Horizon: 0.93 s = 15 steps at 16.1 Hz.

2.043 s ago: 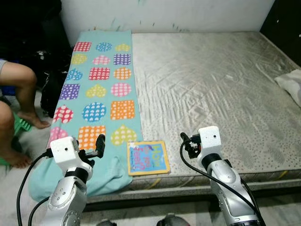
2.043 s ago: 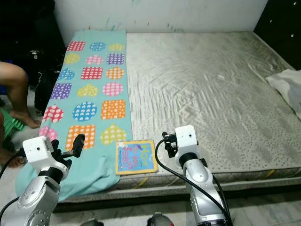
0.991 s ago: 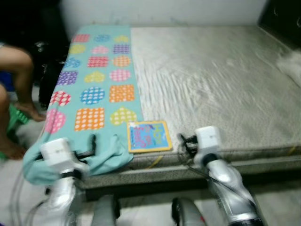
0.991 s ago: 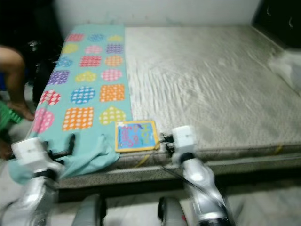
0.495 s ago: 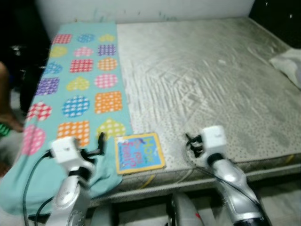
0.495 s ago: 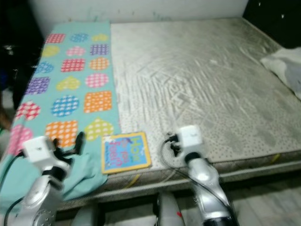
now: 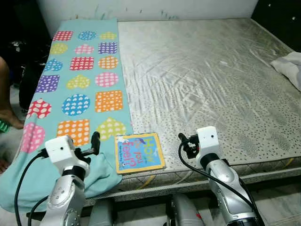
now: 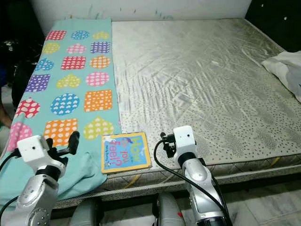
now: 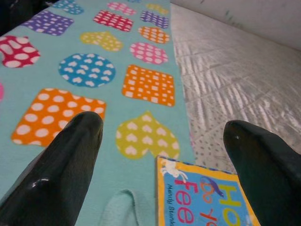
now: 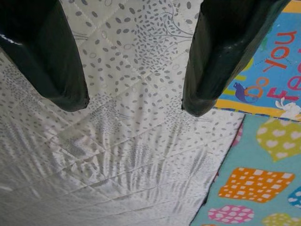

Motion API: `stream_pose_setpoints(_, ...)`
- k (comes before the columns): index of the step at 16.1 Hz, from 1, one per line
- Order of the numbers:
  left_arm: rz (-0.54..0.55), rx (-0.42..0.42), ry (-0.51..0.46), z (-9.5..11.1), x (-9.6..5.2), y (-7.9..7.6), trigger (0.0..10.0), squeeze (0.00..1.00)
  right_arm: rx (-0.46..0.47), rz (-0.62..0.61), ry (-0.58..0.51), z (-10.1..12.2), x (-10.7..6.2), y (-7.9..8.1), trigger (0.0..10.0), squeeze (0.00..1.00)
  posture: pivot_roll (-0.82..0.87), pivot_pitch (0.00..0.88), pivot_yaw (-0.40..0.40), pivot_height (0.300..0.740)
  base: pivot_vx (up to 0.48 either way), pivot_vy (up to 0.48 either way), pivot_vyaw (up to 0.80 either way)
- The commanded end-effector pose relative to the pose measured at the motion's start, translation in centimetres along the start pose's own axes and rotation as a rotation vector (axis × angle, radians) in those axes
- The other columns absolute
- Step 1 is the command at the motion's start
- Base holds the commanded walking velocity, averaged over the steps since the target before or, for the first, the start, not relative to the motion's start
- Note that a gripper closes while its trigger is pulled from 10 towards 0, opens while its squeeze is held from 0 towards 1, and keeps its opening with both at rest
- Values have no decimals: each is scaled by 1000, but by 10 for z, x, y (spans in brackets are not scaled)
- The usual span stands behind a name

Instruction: Clean up the room

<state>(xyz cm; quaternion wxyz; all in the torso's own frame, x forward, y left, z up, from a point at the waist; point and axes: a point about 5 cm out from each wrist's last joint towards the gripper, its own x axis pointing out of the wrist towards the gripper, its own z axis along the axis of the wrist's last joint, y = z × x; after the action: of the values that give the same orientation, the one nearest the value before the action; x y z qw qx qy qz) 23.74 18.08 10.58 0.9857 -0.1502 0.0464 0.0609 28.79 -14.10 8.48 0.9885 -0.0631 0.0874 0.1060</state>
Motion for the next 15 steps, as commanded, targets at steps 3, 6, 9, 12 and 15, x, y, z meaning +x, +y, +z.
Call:
stream_pose_setpoints(3,33,3,12,-2,0,3,10000,0,1,5,-4,2,0,-1,10000,0,-109,119,-17,576,0,0,0)
stream_pose_setpoints(6,46,1,11,-2,0,5,10000,0,0,6,-6,2,0,-1,10000,0,-112,120,-15,546,0,0,0)
stream_pose_setpoints(9,85,-25,9,-2,2,9,10000,0,-2,-3,-9,2,0,-2,10000,0,-114,122,-13,531,0,0,0)
stream_pose_setpoints(12,100,-45,9,-1,2,11,10000,0,-2,1,-11,3,0,-1,10000,0,-115,123,-15,531,0,0,0)
stream_pose_setpoints(15,102,-52,7,-1,3,11,10000,0,-5,4,-14,4,1,-1,10000,0,-117,123,-17,531,0,0,0)
